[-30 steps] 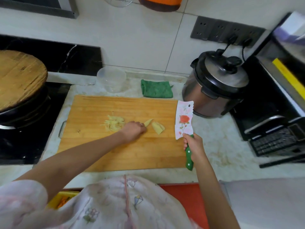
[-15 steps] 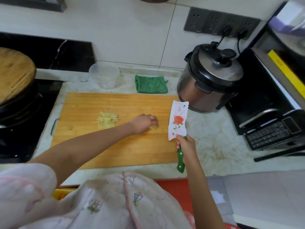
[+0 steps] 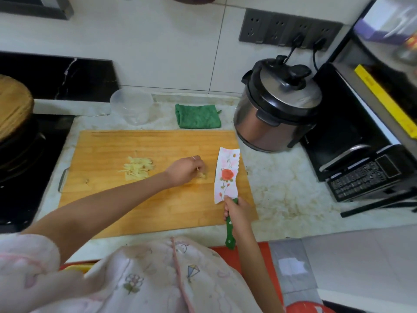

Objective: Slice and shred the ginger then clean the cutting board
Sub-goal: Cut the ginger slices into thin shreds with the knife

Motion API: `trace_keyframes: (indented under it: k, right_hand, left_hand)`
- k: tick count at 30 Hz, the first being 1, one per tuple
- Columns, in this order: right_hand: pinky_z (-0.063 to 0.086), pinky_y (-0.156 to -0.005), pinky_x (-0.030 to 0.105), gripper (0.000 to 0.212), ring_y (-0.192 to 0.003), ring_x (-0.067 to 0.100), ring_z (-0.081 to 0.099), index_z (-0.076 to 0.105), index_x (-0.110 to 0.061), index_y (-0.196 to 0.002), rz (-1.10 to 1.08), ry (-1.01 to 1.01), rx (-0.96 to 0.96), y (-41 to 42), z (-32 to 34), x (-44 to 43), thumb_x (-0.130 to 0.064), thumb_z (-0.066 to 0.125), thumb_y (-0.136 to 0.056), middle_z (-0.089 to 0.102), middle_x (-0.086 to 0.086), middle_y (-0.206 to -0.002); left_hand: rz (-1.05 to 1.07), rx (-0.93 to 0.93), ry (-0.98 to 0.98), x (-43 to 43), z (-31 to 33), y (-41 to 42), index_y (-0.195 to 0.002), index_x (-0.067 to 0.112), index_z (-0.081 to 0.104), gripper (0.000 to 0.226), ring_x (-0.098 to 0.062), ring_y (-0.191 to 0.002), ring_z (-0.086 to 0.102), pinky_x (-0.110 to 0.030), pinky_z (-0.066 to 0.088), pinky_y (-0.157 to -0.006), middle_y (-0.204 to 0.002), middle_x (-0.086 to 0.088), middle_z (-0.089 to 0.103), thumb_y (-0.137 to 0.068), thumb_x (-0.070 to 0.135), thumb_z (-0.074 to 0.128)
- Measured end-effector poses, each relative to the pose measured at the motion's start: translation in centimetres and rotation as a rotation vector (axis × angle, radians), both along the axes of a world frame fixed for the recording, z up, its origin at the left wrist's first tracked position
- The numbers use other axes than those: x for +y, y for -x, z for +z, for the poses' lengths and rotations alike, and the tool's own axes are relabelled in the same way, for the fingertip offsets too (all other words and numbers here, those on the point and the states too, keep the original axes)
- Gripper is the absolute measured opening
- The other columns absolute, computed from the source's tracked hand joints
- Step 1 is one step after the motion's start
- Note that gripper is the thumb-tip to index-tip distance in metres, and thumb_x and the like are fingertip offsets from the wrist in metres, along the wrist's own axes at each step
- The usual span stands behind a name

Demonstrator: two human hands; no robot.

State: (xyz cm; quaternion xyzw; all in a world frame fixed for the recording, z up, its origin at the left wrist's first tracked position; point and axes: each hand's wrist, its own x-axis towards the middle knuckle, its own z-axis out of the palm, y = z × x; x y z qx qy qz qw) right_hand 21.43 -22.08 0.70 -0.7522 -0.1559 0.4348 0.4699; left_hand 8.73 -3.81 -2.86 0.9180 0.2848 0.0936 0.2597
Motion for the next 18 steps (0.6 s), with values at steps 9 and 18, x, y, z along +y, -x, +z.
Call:
trace_keyframes:
  k: [9,18]
  right_hand:
    - [0.036,-0.045,0.024,0.024,-0.047,0.014,0.038,0.047,-0.011,-0.07,0.172,0.036,-0.032,1.7,-0.7,1.5,-0.011,0.052,-0.093,0.043,0.002,-0.055]
    - [0.033,-0.04,0.019,0.029,-0.047,0.013,0.038,0.045,-0.01,-0.065,0.377,0.012,-0.213,4.6,-1.5,2.5,-0.012,0.052,-0.093,0.044,0.0,-0.055]
  left_hand:
    - [0.63,-0.524,0.833,-4.3,0.7,6.6,-0.102,0.008,0.062,0.026,-0.019,-0.071,0.058,-0.022,0.057,-0.063,-0.085,-0.01,0.054,-0.085,-0.011,0.062]
    - [0.7,-0.686,0.231,-7.1,0.1,11.0,-0.075,0.027,0.064,0.033,-0.014,-0.088,0.067,-0.024,0.052,-0.076,-0.084,0.016,0.066,-0.076,-0.005,0.067]
